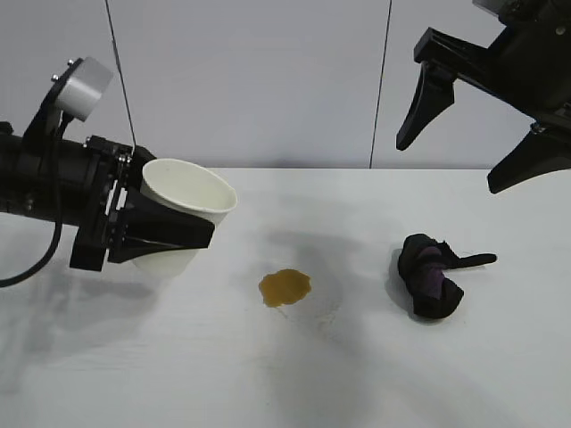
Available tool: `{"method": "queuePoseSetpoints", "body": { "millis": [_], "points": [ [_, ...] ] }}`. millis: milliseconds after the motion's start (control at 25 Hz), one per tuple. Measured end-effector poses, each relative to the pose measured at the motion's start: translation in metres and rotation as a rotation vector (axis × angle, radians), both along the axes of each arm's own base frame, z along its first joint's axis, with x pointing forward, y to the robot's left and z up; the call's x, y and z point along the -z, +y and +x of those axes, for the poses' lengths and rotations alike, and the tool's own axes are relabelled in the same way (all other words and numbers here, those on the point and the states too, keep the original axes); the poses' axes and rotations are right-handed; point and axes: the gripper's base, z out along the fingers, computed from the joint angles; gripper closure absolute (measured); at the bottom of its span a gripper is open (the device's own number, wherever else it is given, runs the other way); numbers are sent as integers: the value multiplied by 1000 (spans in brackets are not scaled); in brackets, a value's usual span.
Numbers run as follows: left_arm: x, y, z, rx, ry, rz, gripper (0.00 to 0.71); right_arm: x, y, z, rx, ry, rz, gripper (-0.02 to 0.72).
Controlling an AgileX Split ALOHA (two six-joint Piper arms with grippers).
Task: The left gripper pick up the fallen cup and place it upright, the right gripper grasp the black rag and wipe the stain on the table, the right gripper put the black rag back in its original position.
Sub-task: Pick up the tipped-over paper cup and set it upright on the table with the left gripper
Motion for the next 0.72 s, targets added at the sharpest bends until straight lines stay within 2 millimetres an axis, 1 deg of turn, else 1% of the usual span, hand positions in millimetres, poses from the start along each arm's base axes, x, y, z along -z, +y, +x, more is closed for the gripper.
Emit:
{"method": "queuePoseSetpoints", "body": {
  "millis": [80, 280, 400, 600, 720],
  "points": [
    [6, -1, 7, 0, -3, 0, 256, 0, 0, 0, -1, 2, 0, 60],
    [8, -2, 26, -8, -39, -11, 257, 0, 0, -1, -3, 8, 0, 60],
    [10, -2, 28, -11, -39, -12, 257, 1, 0, -2, -7, 19, 0, 60],
    [10, -2, 28, -12, -36, -12, 210, 1, 0, -2, -8, 21, 0, 60],
    [11, -2, 28, -12, -35, -12, 200, 1, 0, -2, -8, 21, 0, 60]
  ]
}}
